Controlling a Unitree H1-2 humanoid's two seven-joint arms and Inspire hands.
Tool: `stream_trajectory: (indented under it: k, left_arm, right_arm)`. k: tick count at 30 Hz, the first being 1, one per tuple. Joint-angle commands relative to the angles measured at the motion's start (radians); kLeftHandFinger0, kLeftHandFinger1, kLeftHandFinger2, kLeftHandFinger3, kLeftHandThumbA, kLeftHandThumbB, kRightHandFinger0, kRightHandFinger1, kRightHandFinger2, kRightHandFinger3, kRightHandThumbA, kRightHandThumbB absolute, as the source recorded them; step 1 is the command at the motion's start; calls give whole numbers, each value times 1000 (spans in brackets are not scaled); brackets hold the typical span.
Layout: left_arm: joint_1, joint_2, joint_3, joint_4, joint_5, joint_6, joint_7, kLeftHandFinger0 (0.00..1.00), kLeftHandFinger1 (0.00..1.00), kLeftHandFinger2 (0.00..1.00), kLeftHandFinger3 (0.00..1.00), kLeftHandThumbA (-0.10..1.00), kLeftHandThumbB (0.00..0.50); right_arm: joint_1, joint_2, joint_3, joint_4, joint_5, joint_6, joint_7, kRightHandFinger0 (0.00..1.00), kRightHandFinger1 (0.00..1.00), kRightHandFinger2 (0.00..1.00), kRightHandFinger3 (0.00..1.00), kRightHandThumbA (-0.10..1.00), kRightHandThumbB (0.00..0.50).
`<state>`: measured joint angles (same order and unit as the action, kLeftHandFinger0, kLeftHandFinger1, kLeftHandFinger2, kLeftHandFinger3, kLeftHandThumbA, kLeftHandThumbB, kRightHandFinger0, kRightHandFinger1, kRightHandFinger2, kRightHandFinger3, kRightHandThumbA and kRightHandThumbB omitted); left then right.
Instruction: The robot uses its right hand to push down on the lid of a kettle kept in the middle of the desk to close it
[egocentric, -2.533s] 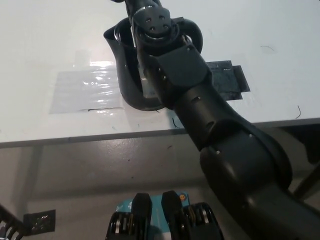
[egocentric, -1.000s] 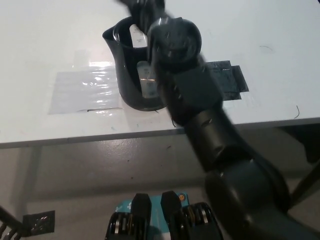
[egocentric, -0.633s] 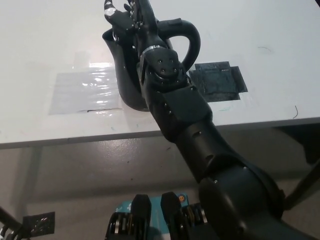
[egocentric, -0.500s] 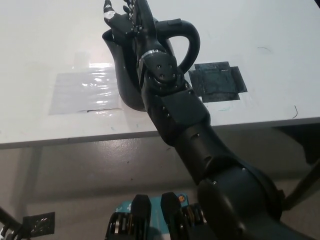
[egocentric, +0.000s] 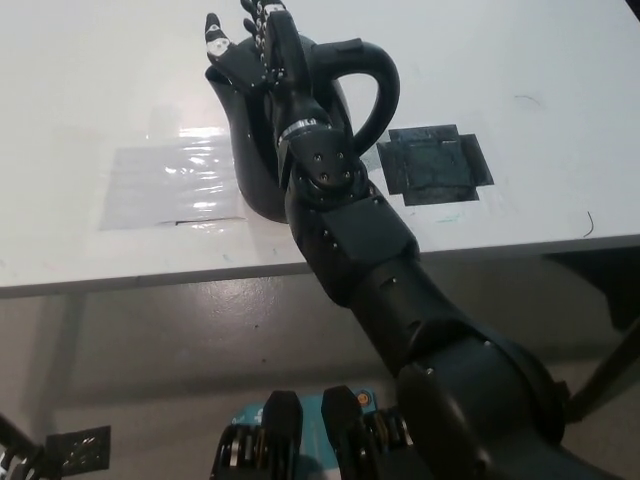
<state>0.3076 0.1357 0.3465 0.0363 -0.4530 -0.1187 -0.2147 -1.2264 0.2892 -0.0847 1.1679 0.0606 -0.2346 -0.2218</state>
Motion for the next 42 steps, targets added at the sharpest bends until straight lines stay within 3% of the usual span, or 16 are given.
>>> stream_trajectory:
  k: [1, 7, 9, 12, 14, 16, 19, 21, 27, 31, 33, 35, 37, 40, 41, 42]
  left_arm:
    - [8, 18, 10, -32, -15, -25, -10, 1000, 1000, 922, 998, 572, 226]
    - [-1, 26, 14, -32, -17, -26, -10, 1000, 1000, 926, 1000, 565, 210]
    - [5, 28, 13, -35, -11, -25, -9, 1000, 1000, 924, 1000, 569, 218]
    - [10, 34, 15, -47, -12, -9, -5, 1000, 1000, 922, 1000, 571, 232]
    - [10, 36, 14, -47, -10, -8, -5, 1000, 1000, 924, 1000, 572, 213]
    - [5, 41, 15, -46, -10, -1, -4, 1000, 1000, 927, 1000, 566, 205]
    - [8, 42, 18, -41, -12, 0, -4, 1000, 1000, 929, 1000, 561, 204]
    - [12, 41, 19, -40, -8, 5, 2, 1000, 1000, 932, 1000, 557, 229]
    - [13, 32, 21, -40, -16, 16, 9, 1000, 1000, 939, 997, 527, 244]
    - [10, 39, 19, -40, 0, -5, 4, 1000, 1000, 959, 1000, 587, 173]
    - [7, 40, 24, -39, -16, -5, -2, 1000, 1000, 960, 1000, 575, 179]
    - [8, 42, 24, -42, -16, 1, -1, 1000, 1000, 959, 1000, 563, 182]
    - [0, 47, 28, -42, -18, 4, 1, 1000, 1000, 959, 1000, 560, 180]
    - [-13, 44, 33, -42, -19, 9, 15, 1000, 1000, 933, 1000, 549, 193]
    - [-11, 45, 35, -44, -16, 7, 17, 1000, 1000, 934, 1000, 559, 202]
    - [-13, 47, 35, -41, -17, 4, 13, 1000, 1000, 942, 1000, 570, 200]
  right_arm:
    - [81, 3, -6, 82, 12, 53, 4, 1000, 1000, 1000, 1000, 414, 59]
    - [53, -7, 38, -136, -32, 42, 13, 1000, 1000, 1000, 1000, 509, 68]
    - [110, -6, 80, -425, -66, 142, 26, 1000, 1000, 1000, 1000, 489, 80]
    - [148, -12, 118, -665, -75, 197, 56, 1000, 1000, 1000, 1000, 459, 67]
    - [152, -55, 165, -914, -125, 262, 95, 1000, 1000, 1000, 1000, 556, 71]
    - [143, -82, 173, -1024, -121, 304, 118, 1000, 1000, 1000, 1000, 614, 113]
    - [127, -116, 170, -1176, -83, 362, 149, 1000, 1000, 1000, 1000, 589, 128]
    - [114, -143, 158, -1295, -28, 406, 165, 1000, 1000, 1000, 1000, 539, 93]
    - [127, -229, 133, -1563, 100, 558, 177, 1000, 1000, 1000, 1000, 476, 82]
    - [230, -296, 131, -1752, 135, 626, 176, 1000, 1000, 1000, 1000, 432, 81]
    - [307, -324, 131, -1833, 152, 649, 171, 1000, 1000, 1000, 1000, 433, 73]
    - [481, -381, 131, -1917, 163, 626, 185, 1000, 1000, 1000, 1000, 448, 78]
    - [491, -388, 134, -1921, 153, 621, 185, 1000, 1000, 1000, 1000, 458, 77]
    - [701, -440, 124, -1910, 186, 509, 213, 1000, 1000, 1000, 1000, 372, 12]
    - [778, -440, 117, -1895, 169, 476, 208, 1000, 1000, 1000, 1000, 361, 32]
    - [811, -447, 116, -1874, 163, 445, 216, 1000, 1000, 1000, 1000, 370, 14]
